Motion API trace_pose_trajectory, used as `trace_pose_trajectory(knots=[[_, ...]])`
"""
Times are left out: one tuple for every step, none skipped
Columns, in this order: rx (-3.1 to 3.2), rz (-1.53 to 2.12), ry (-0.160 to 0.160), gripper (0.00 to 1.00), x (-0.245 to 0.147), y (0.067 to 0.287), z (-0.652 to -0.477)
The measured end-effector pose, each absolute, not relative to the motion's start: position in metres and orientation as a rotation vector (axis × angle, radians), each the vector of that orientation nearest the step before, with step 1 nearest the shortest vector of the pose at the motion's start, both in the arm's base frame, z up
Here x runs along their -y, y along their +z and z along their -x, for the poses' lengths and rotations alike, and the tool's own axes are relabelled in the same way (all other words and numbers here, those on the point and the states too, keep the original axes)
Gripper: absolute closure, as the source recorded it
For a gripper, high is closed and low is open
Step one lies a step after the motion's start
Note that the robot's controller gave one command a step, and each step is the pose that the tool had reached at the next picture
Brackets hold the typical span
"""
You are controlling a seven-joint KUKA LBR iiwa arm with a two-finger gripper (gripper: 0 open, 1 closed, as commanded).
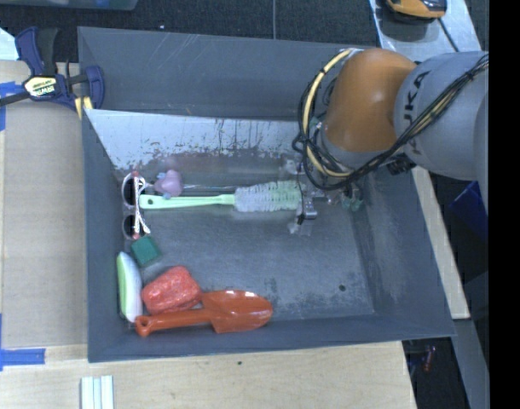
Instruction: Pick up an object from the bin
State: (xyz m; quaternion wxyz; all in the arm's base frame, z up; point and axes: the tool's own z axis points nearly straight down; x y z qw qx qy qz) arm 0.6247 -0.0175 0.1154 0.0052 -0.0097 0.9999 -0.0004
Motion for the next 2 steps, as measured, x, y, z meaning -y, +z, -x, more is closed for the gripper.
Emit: trace_pose_trajectory(knots=[[-3.125, 0.132, -0.005, 0.00, -0.003, 0.132, -0.624], [-3.133, -0.093, 0.000, 0.00, -0.033, 0.111, -0.623]])
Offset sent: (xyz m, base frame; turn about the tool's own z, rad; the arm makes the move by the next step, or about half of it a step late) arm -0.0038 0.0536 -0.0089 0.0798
